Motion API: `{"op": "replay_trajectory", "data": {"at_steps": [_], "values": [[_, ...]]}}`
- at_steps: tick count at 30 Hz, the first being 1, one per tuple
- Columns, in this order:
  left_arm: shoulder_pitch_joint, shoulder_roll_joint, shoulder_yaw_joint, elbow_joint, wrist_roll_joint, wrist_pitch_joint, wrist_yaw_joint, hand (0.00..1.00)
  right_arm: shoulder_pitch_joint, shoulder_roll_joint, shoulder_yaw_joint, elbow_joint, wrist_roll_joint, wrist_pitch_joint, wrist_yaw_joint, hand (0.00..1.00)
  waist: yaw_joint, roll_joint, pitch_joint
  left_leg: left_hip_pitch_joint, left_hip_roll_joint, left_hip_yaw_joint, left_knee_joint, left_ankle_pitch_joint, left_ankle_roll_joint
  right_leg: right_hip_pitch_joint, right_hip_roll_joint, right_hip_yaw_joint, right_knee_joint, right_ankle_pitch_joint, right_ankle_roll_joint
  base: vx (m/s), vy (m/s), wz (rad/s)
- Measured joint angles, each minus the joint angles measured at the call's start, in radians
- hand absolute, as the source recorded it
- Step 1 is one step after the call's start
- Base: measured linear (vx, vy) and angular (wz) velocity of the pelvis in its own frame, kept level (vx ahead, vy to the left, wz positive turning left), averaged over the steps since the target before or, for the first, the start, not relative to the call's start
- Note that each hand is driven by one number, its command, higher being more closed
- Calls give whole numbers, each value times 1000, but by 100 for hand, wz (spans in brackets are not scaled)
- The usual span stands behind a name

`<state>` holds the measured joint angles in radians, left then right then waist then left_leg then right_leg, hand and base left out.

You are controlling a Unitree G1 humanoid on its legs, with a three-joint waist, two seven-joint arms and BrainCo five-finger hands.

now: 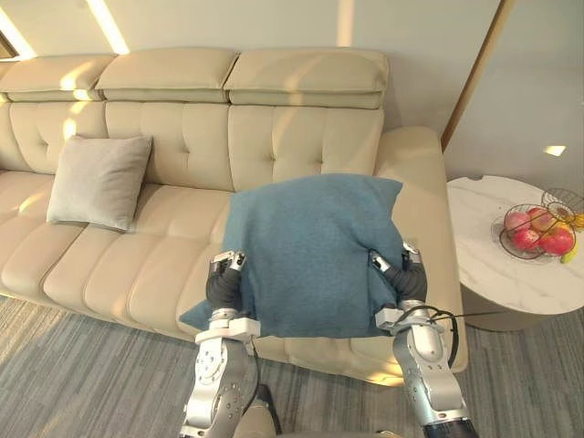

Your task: Pick up cushions and gather them together orderly.

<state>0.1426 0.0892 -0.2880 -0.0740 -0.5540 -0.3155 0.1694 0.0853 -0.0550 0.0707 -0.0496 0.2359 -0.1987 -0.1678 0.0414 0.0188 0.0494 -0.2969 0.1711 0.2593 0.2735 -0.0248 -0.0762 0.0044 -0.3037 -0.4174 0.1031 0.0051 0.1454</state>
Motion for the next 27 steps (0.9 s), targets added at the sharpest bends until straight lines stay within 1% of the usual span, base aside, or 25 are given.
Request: {"op": "replay_trajectory", "data": {"at_steps": [1, 2, 3, 4, 5, 6, 7, 8, 9, 10, 11, 12, 13, 14, 16, 17, 19, 20, 21, 22, 23, 24, 25, 26, 27], "values": [[-1, 8, -3, 2, -2, 0, 0, 100, 2, 7, -1, -3, 0, 0, 0, 100, 1, -9, 3, -9, -4, 3, 34, -24, 9, 3, -11, 8, -1, 18, 6, 46, 392, -7], [0, 18, -8, 12, -2, 0, 0, 100, 9, 22, 0, -7, -1, 0, 0, 100, 4, -14, 4, -26, -5, 10, 116, -84, 25, 2, -28, 27, 21, 37, 18, 34, 394, -25], [0, 18, -11, 26, -2, 0, 0, 100, 20, 32, 0, -8, -1, 0, 1, 100, 6, -10, 7, -30, -6, 21, 186, -149, 40, -12, -51, 56, 81, 38, 19, 39, 482, -31], [0, 19, -11, 32, -2, 0, 0, 100, 27, 37, 0, -8, 0, 0, 2, 100, 7, -8, 8, -27, -8, 33, 208, -176, 39, -29, -66, 71, 120, 39, 17, 6, 418, -44], [0, 26, -11, 38, -2, 0, 0, 100, 37, 45, 1, -8, 0, 1, 3, 100, 16, -5, 10, -16, -15, 59, 225, -202, 51, -89, -97, 100, 211, 50, -15, -12, 392, -45], [1, 33, -11, 36, -2, 0, -2, 100, 37, 54, 1, -8, 0, 1, 5, 100, 12, -3, 12, -11, -26, 72, 218, -214, 65, -148, -110, 109, 302, 16, -70, -15, 356, -37], [1, 35, -11, 35, -2, 0, -3, 100, 37, 56, 1, -8, 1, 1, 5, 100, 6, -2, 12, -9, -29, 76, 212, -215, 67, -165, -98, 120, 338, -16, -67, 2, 257, -16], [2, 36, -11, 36, -2, 1, -3, 100, 38, 57, 1, -8, 1, 1, 8, 100, -1, -7, 16, 9, -42, 86, 184, -215, 68, -195, -41, 162, 386, -93, -12, 33, 165, -3], [11, 35, -11, 36, -3, 6, -8, 100, 38, 53, 0, -8, 2, 1, 14, 100, -6, -9, 14, 33, -56, 90, 153, -212, 72, -199, 36, 192, 400, -159, 18, 46, 126, -4], [13, 35, -11, 36, -4, 9, -12, 100, 38, 53, 0, -8, 3, 1, 15, 100, -7, -10, 13, 45, -65, 93, 132, -206, 79, -199, 70, 200, 397, -181, 18, 70, 74, -6], [12, 36, -11, 37, -8, 13, -20, 100, 35, 51, 0, -8, 4, 0, 17, 100, -7, -19, 8, 75, -91, 105, 76, -184, 84, -199, 142, 203, 369, -217, -9, 97, 40, -10], [12, 35, -11, 37, -8, 15, -23, 100, 28, 41, 0, -8, 5, -3, 18, 100, -9, -18, 5, 94, -114, 111, 30, -163, 85, -196, 188, 201, 309, -234, -75, 106, 34, -9], [11, 35, -11, 37, -8, 14, -27, 100, 24, 33, 0, -8, 6, -7, 20, 100, -12, -16, 3, 93, -123, 111, 20, -153, 87, -193, 202, 202, 271, -231, -112, 162, 26, 1], [5, 30, -11, 41, -8, 17, -38, 100, 10, 11, 0, -4, 10, -11, 21, 100, -19, 0, 7, 85, -131, 100, 22, -139, 101, -176, 211, 204, 231, -220, -142, 194, 31, 10], [4, 30, -13, 44, -8, 18, -43, 100, 5, 7, -8, -1, 12, -11, 21, 100, -26, 4, 7, 84, -136, 87, 24, -129, 110, -160, 214, 204, 217, -216, -139, 174, 11, 27], [5, 28, -19, 47, -8, 21, -47, 100, 6, 10, -19, -1, 14, -11, 21, 100, -37, 3, 7, 88, -139, 61, 30, -127, 113, -138, 214, 198, 213, -216, -139, 160, -35, 54], [8, 25, -21, 45, -8, 23, -64, 100, 6, 12, -31, -2, 25, -11, 21, 100, -36, -4, 17, 82, -128, 45, 95, -127, 113, -114, 213, 201, 234, -217, -138, 145, -49, 47], [21, 24, -21, 33, -8, 24, -65, 100, 17, 14, -26, -9, 40, -11, 23, 100, -27, -7, 30, 61, -106, 33, 210, -127, 113, -95, 214, 202, 252, -220, -137, 36, -40, 16], [32, 24, -21, 20, -8, 25, -65, 100, 26, 15, -24, -19, 41, -11, 23, 100, -23, -6, 32, 49, -95, 34, 257, -127, 113, -84, 216, 203, 252, -223, -135, 44, -26, -3], [57, 23, -21, -27, -8, 25, -66, 100, 59, 15, -18, -70, 42, -11, 24, 100, -3, -5, 33, 17, -75, 34, 356, -127, 113, -59, 219, 210, 240, -241, -131, 80, 2, -23], [74, 23, -21, -72, -7, 24, -68, 100, 79, 15, -15, -122, 43, -11, 27, 100, 12, -5, 32, -10, -69, 31, 405, -128, 113, -47, 218, 223, 229, -263, -138, 138, 17, -28], [77, 18, -21, -99, -7, 20, -76, 100, 86, 14, -18, -162, 44, -13, 30, 100, 16, -2, 33, -32, -68, 28, 427, -129, 112, -48, 217, 231, 208, -272, -139, 146, 53, -21], [75, 12, -21, -119, -7, 19, -90, 100, 84, 16, -21, -184, 48, -27, 31, 100, 15, -3, 38, -51, -44, 19, 415, -177, 106, -56, 218, 228, 201, -268, -142, 100, 57, -5], [74, 12, -21, -120, -7, 19, -93, 100, 85, 16, -23, -184, 49, -29, 31, 100, 12, -2, 37, -46, -33, 3, 390, -186, 99, -55, 219, 228, 205, -268, -143, 59, 59, 1], [73, 6, -21, -121, -6, 20, -95, 100, 85, 16, -28, -186, 49, -30, 31, 100, 10, -2, 37, -30, -20, -26, 329, -184, 79, -53, 220, 230, 207, -268, -143, 45, 58, -5]]}}
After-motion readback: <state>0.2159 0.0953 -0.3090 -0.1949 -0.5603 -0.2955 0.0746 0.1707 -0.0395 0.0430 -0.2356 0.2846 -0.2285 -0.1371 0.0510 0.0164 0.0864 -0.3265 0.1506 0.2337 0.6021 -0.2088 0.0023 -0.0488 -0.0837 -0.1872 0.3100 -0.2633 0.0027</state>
